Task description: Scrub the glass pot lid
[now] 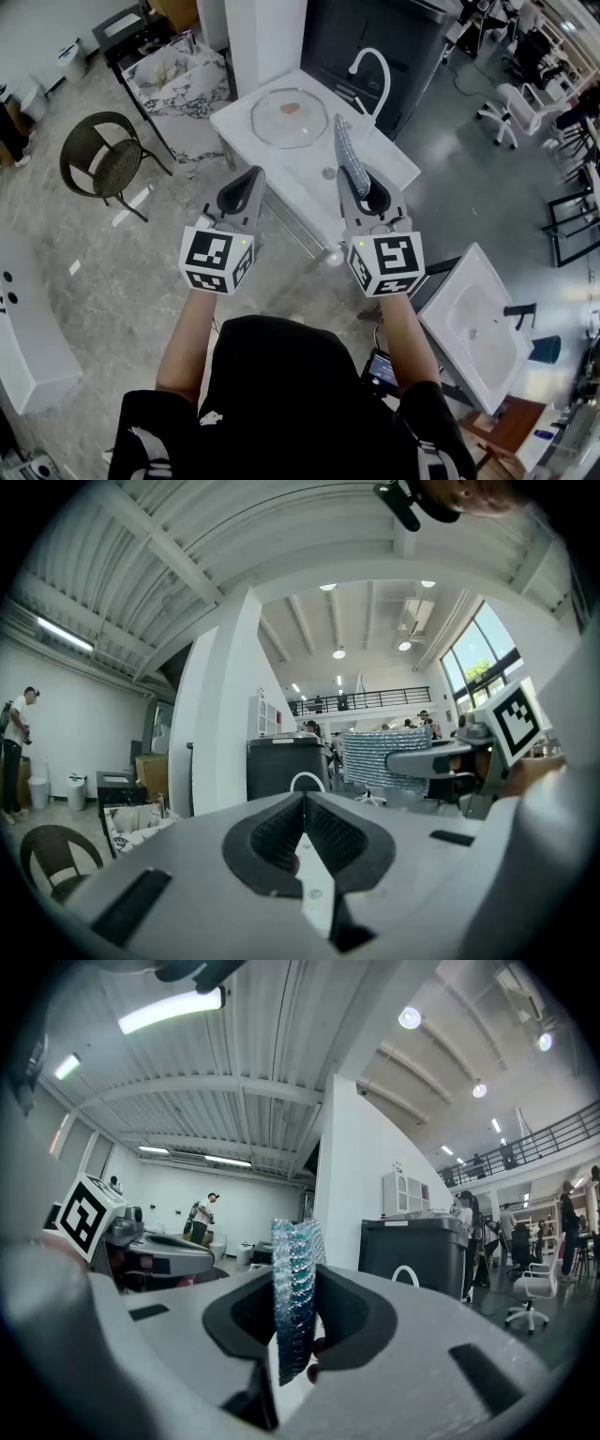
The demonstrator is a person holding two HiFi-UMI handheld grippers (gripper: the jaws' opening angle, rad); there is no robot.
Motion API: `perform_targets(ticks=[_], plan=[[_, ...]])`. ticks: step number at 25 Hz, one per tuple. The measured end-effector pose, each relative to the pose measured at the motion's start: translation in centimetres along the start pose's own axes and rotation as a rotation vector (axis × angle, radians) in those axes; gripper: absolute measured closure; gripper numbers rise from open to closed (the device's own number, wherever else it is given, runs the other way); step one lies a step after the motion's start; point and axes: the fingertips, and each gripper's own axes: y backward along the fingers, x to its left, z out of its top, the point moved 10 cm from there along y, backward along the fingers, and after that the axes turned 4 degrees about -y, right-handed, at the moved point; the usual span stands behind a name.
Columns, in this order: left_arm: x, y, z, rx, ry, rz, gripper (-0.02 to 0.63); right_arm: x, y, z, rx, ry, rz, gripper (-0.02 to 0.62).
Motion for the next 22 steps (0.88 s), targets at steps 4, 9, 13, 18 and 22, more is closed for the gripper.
perform_targets(ticks=[4, 9, 13, 18, 22], plan=[[-0.3, -0.1, -0.4, 0.005, -0.001, 0.001, 0.601, -0.2, 0.3, -0.6, 0.001, -0.024, 0.002, 0.523], [-1.1, -0.4, -0.4, 0.006, -0.010, -0.001, 0.601, -0.8, 0.7, -1.0, 0.013, -0.029, 0.012, 0.522], [-1.2, -0.4, -0.3, 0.010, -0.014, 0.001, 0.601, -1.1, 0.5, -1.2, 0.016, -0.040, 0.019, 0.522], [-0.8, -0.9, -0.7, 0.010, -0.010, 0.005, 0.601, -1.1, -0.2, -1.5, 0.016, -0.033, 0.028, 0.522], [0.0, -1.8, -0.8, 0.010, -0.011, 0.001, 0.601, -1.4, -1.5, -1.6, 0.022, -0.039, 0.027, 0.522]])
